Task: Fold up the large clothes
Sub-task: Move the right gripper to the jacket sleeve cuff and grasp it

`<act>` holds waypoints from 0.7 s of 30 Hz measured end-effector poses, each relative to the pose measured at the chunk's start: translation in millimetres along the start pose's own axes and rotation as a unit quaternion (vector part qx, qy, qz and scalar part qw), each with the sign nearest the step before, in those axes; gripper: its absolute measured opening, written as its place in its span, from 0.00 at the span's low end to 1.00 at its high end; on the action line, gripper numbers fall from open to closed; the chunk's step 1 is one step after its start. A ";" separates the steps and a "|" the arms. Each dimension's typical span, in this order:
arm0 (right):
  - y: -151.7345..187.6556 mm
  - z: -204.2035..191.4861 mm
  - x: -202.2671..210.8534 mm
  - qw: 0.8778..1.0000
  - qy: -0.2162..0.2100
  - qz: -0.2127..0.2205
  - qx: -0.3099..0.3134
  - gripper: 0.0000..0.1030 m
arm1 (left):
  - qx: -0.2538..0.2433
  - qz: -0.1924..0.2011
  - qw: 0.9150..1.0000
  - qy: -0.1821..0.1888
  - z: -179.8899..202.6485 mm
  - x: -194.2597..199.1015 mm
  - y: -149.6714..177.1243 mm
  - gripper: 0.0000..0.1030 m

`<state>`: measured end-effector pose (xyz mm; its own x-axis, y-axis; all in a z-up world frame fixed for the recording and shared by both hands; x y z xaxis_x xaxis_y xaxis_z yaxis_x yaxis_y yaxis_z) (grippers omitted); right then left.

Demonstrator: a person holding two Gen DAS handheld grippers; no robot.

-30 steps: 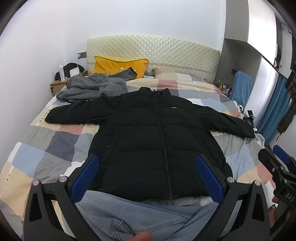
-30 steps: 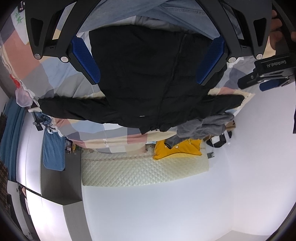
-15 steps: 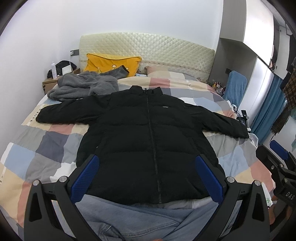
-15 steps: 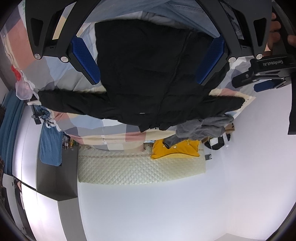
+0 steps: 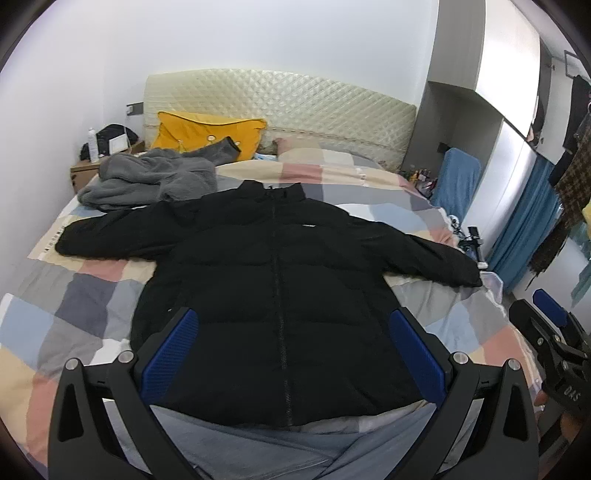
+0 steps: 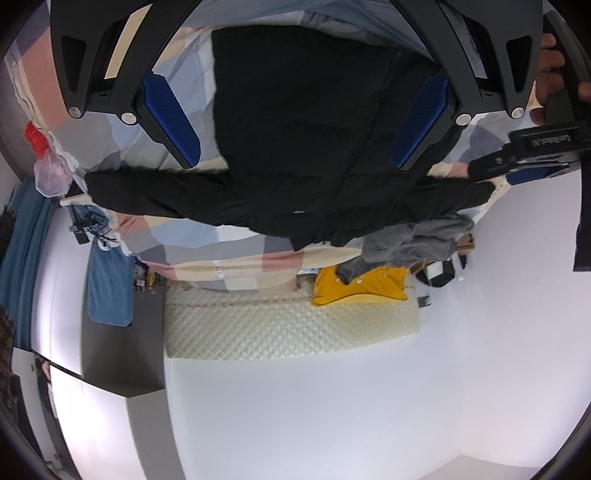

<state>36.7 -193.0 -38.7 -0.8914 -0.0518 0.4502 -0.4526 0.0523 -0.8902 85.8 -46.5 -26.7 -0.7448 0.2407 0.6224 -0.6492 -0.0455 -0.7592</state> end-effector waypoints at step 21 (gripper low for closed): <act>-41.2 83.8 -19.1 0.996 0.058 0.064 -0.023 1.00 | -0.046 0.058 0.997 0.039 45.1 -37.6 -70.2 1.00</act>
<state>74.3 -277.8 -16.6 -0.9370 0.0743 0.3414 -0.3339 0.0972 -0.9376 152.4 -96.1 11.7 -0.7971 0.3134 0.5162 -0.5406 0.0105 -0.8412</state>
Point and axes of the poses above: each gripper's, at about its wrist camera, not at the fingertips, and x roughly against the way its jaws point, z to its right, y to its underside, the point moved 6 cm from there along -x, roughly the way its jaws point, and after that the axes turned 2 degrees about x, right-handed, at the moved point
